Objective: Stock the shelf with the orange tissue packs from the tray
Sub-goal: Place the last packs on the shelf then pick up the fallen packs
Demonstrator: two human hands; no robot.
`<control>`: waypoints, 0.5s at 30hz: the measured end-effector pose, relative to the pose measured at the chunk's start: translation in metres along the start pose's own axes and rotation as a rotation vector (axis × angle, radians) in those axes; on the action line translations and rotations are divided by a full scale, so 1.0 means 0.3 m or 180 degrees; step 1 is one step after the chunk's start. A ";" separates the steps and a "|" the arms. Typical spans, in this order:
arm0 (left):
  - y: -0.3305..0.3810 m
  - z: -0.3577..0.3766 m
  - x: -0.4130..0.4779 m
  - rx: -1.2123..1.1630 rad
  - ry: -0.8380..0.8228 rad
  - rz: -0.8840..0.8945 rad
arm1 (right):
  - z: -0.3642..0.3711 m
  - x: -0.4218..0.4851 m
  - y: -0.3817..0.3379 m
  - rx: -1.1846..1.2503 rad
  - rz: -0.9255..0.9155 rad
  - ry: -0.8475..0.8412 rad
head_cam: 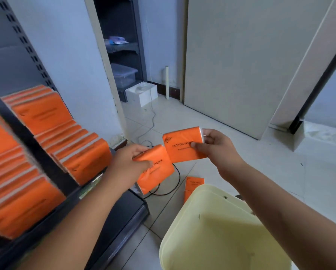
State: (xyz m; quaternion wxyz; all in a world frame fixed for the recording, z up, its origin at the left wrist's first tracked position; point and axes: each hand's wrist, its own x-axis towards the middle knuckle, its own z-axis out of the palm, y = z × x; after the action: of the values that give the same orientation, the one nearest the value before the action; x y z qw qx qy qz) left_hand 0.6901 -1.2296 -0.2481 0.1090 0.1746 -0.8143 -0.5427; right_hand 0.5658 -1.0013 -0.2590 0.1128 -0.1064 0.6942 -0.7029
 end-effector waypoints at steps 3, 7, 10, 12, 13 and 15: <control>0.109 -0.109 -0.088 -0.0009 0.0113 0.0092 | 0.046 -0.090 -0.133 0.0099 -0.0165 -0.0085; 0.229 -0.294 -0.233 0.0048 0.0367 0.0236 | 0.153 -0.208 -0.293 0.0181 -0.0374 -0.0262; 0.293 -0.454 -0.356 0.0032 0.0555 0.0281 | 0.266 -0.303 -0.398 0.0265 -0.0475 -0.0405; 0.317 -0.561 -0.444 0.0034 0.0634 0.0360 | 0.354 -0.366 -0.455 0.0367 -0.0526 -0.0593; 0.325 -0.615 -0.488 0.0072 0.0672 0.0403 | 0.402 -0.397 -0.478 0.0420 -0.0533 -0.0685; 0.327 -0.723 -0.570 0.0178 0.0770 0.0430 | 0.506 -0.455 -0.511 0.0482 -0.0537 -0.0836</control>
State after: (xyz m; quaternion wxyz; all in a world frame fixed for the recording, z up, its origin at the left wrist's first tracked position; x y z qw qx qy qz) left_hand 0.9098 -1.3099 -0.0715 0.2377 0.1865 -0.8200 -0.4862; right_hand 0.7405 -1.1024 -0.1026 0.1509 -0.2463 0.6072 -0.7402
